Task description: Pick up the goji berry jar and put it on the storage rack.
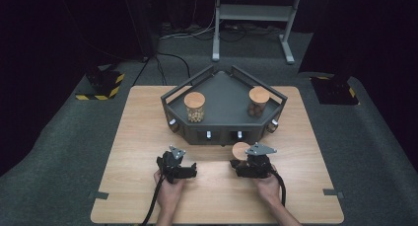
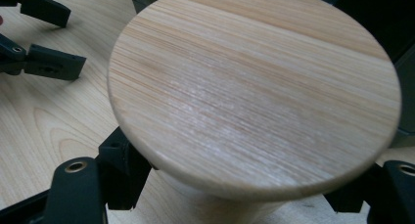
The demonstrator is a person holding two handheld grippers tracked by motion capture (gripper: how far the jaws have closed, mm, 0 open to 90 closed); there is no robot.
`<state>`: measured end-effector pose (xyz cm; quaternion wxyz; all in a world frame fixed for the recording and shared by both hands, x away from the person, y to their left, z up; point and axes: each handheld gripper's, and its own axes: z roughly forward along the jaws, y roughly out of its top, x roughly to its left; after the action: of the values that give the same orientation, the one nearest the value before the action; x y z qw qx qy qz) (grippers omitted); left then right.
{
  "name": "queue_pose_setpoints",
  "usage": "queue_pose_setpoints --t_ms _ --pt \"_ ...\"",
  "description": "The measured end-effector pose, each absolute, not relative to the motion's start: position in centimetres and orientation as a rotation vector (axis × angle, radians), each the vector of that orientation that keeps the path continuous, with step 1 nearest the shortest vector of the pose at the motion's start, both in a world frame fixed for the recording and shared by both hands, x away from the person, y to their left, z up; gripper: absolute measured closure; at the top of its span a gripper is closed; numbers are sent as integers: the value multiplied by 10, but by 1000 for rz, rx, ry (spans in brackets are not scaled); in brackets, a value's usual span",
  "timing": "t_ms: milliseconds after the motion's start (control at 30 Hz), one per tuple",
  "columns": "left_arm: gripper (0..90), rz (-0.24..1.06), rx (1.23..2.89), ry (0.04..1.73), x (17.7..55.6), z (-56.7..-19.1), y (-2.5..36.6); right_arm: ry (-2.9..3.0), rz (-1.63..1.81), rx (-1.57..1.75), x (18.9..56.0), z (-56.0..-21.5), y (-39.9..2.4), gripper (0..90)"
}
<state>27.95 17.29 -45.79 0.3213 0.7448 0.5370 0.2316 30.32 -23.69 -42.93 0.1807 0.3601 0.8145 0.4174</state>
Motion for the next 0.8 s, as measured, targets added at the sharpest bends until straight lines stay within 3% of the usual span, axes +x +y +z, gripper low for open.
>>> queue_pose_setpoints --t_ms 800 --pt "15 608 1957 1410 280 -458 173 2329 1230 912 306 -376 -238 253"
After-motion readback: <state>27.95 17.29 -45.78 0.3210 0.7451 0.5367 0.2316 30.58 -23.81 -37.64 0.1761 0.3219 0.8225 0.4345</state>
